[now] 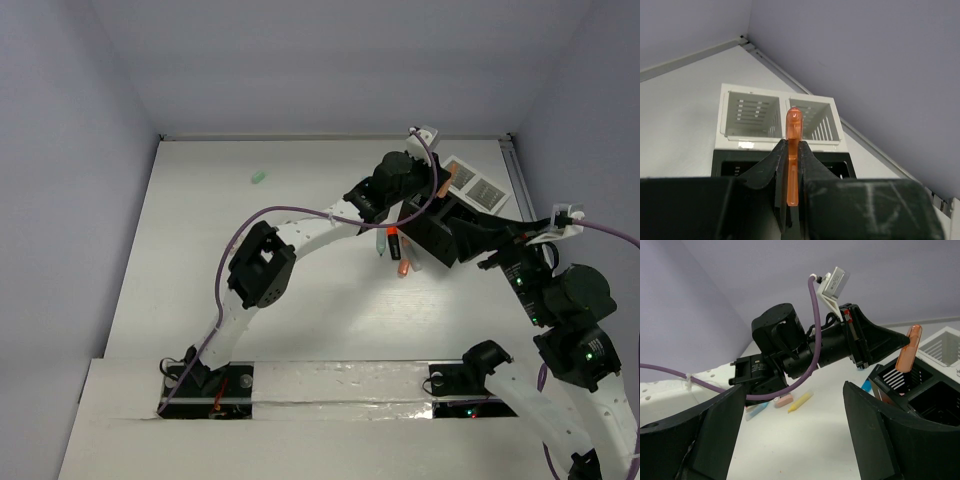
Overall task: Sort the stationery into containers
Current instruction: Place the stationery in the storage box, then pick up the stationery from the center of the board.
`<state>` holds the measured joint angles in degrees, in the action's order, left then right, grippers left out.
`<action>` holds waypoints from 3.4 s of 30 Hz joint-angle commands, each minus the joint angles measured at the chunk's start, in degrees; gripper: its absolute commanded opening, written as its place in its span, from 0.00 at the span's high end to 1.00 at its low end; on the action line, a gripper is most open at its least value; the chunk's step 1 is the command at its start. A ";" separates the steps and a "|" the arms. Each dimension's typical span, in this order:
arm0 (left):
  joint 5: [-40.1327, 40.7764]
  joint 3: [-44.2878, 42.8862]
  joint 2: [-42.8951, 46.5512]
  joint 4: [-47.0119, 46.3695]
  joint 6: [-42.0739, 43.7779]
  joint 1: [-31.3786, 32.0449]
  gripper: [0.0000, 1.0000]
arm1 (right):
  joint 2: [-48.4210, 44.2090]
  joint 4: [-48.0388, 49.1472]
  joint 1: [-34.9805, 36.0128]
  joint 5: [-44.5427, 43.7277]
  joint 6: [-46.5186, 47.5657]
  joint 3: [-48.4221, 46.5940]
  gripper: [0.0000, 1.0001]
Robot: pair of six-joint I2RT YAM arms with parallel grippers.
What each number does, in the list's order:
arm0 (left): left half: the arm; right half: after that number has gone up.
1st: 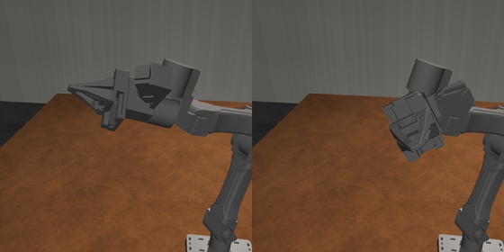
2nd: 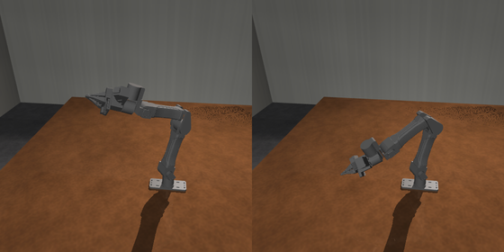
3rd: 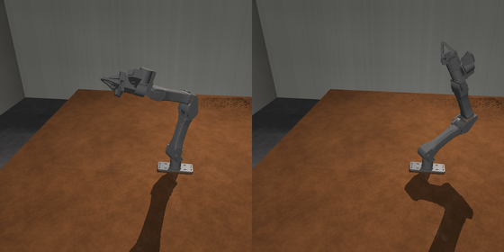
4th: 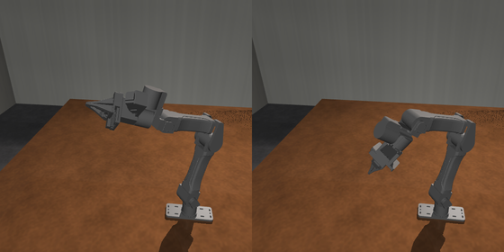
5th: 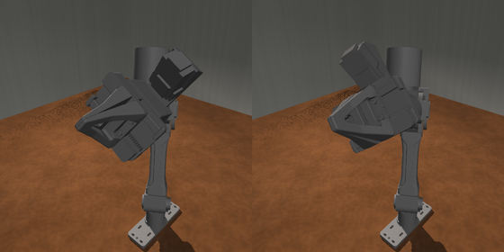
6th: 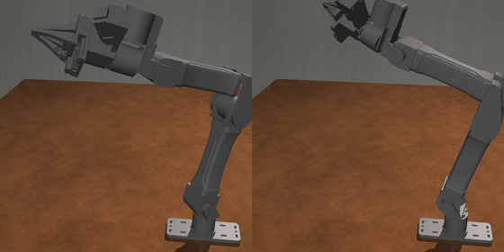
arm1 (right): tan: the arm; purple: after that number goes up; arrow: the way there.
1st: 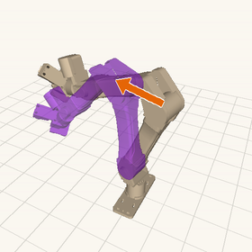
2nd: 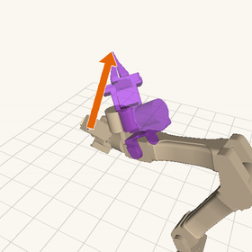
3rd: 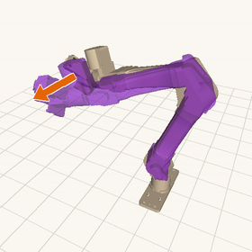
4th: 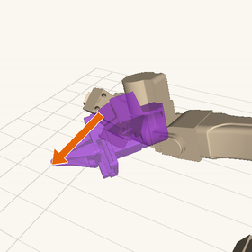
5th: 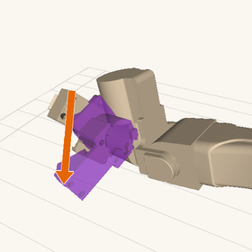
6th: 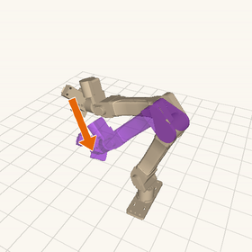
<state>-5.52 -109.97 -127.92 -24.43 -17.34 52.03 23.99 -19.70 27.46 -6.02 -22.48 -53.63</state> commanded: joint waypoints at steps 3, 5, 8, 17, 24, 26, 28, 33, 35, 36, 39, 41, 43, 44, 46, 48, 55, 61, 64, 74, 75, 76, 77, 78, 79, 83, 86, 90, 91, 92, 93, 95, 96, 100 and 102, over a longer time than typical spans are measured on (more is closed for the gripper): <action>-0.46 -2.62 -0.67 -4.84 -0.32 -0.09 1.00 | 0.09 1.07 0.49 -0.04 1.03 1.33 0.16; 1.02 -1.13 -0.58 -5.63 0.03 -0.09 1.00 | 0.36 1.16 0.49 0.05 1.03 1.51 0.16; 3.40 0.28 -0.58 -6.25 1.26 -0.09 1.00 | 0.80 1.60 0.49 0.66 0.77 1.68 0.16; 4.29 -1.04 -2.42 -5.19 3.10 -0.09 0.91 | 2.11 2.39 0.49 2.15 -0.37 2.21 0.16; 2.53 0.90 -2.16 -5.81 3.11 -0.61 0.74 | 3.25 4.05 0.49 2.59 -1.07 2.74 0.16; 2.09 1.08 -1.64 -5.55 3.02 -1.14 0.71 | 3.96 4.50 0.49 3.12 -1.60 3.09 0.17; 2.00 1.69 0.37 -5.55 3.37 -1.14 0.68 | 5.01 4.94 0.49 3.73 -1.78 3.44 0.17; 2.88 6.69 7.05 -6.42 0.65 -3.07 0.64 | 5.89 5.82 0.49 3.65 -1.52 3.88 0.22; 5.06 10.89 12.15 -5.55 -1.19 -3.86 0.64 | 6.51 5.91 0.49 3.65 -1.16 3.79 0.25; 7.52 12.57 14.17 -5.02 -2.59 -4.56 0.64 | 6.77 5.99 0.49 3.74 -1.08 3.79 0.29; 12.18 20.22 22.16 -2.57 -4.53 -5.27 0.64 | 8.61 6.52 0.49 5.14 -1.07 4.14 0.37; 18.14 25.82 27.88 0.23 -6.03 -5.88 0.64 | 9.67 7.22 0.49 6.19 -1.25 4.67 0.41; 21.76 29.62 33.83 1.92 -6.74 -5.89 0.65 | 11.69 8.36 0.49 8.56 -1.43 4.93 0.41; 24.56 33.99 35.88 2.97 -6.83 -5.89 0.66 | 12.48 8.80 0.49 9.09 -1.51 5.11 0.42; 26.61 39.22 42.73 2.72 -7.18 -5.89 0.66 | 15.29 10.56 0.49 10.41 -1.69 5.55 0.42; 27.40 48.33 47.56 0.18 -7.18 -5.89 0.65 | 17.92 11.70 0.49 11.64 -1.95 5.64 0.42; 29.25 64.70 66.54 4.82 -9.90 -5.89 0.54 | 29.88 15.22 1.54 15.17 -2.48 3.54 0.41; 29.16 72.44 79.11 9.39 -11.13 -5.89 0.38 | 41.30 13.56 2.16 10.61 0.41 -1.91 0.36; 28.90 74.99 82.91 11.68 -11.22 -5.89 0.32 | 47.71 10.83 2.16 6.65 2.87 -6.83 0.31; 24.68 84.64 93.37 9.76 -11.75 -5.89 0.24 | 71.09 0.90 1.63 -4.52 4.99 -26.08 0.23; 24.59 85.62 93.72 9.23 -11.66 -5.89 0.23 | 72.94 -0.76 0.85 -4.70 4.73 -27.66 0.23; 24.42 86.41 93.90 8.70 -11.49 -5.89 0.23 | 74.61 -1.21 0.05 -4.61 4.46 -29.15 0.23; 24.24 87.98 94.34 8.08 -11.22 -5.89 0.23 | 76.19 -1.30 0.05 -4.87 4.03 -31.52 0.23; 24.33 88.61 94.34 7.29 -10.96 -5.89 0.23 | 79.08 -1.39 0.05 -5.14 3.50 -32.67 0.23; 24.50 89.14 94.43 7.11 -10.52 -5.89 0.23 | 80.33 -2.09 -0.48 -5.58 3.23 -33.90 0.23; 25.12 91.60 95.22 5.53 -9.03 -5.89 0.23 | 87.35 -5.07 -1.00 -11.97 2.44 -41.10 0.26; 24.94 92.74 95.92 4.30 -7.97 -5.89 0.22 | 92.19 -7.45 -1.70 -13.75 1.57 -45.60 0.29; 23.10 93.45 96.10 3.34 -7.79 -5.89 0.22 | 95.01 -6.93 -2.24 -15.07 -0.45 -45.87 0.38; 22.84 93.45 96.10 3.33 -7.79 -5.89 0.22 | 95.71 -6.75 -2.24 -15.42 -0.72 -45.69 0.38; 22.66 93.45 95.93 3.24 -7.79 -5.89 0.22 | 96.15 -6.84 -2.24 -16.38 -0.81 -45.69 0.38; 22.48 93.45 95.93 3.16 -7.79 -5.89 0.22 | 96.51 -7.01 -2.24 -17.00 -0.99 -45.78 0.37; 21.78 93.54 95.84 2.89 -7.79 -5.89 0.22 | 97.30 -7.28 -2.24 -18.23 -1.07 -46.13 0.37; 21.60 93.71 95.75 2.54 -7.97 -5.89 0.22 | 97.48 -7.28 -2.85 -18.24 -0.90 -46.04 0.37; 21.16 93.63 94.96 2.36 -7.88 -5.89 0.22 | 99.14 -7.45 -3.38 -17.54 -0.99 -46.39 0.37; 21.16 93.54 94.52 2.36 -7.79 -5.89 0.22 | 100.63 -7.63 -3.38 -16.92 -0.90 -47.01 0.37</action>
<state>16.47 -16.91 -32.99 -18.72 -25.96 46.02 122.89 -27.03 24.43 -21.96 -22.74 -97.65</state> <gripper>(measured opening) 0.782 0.632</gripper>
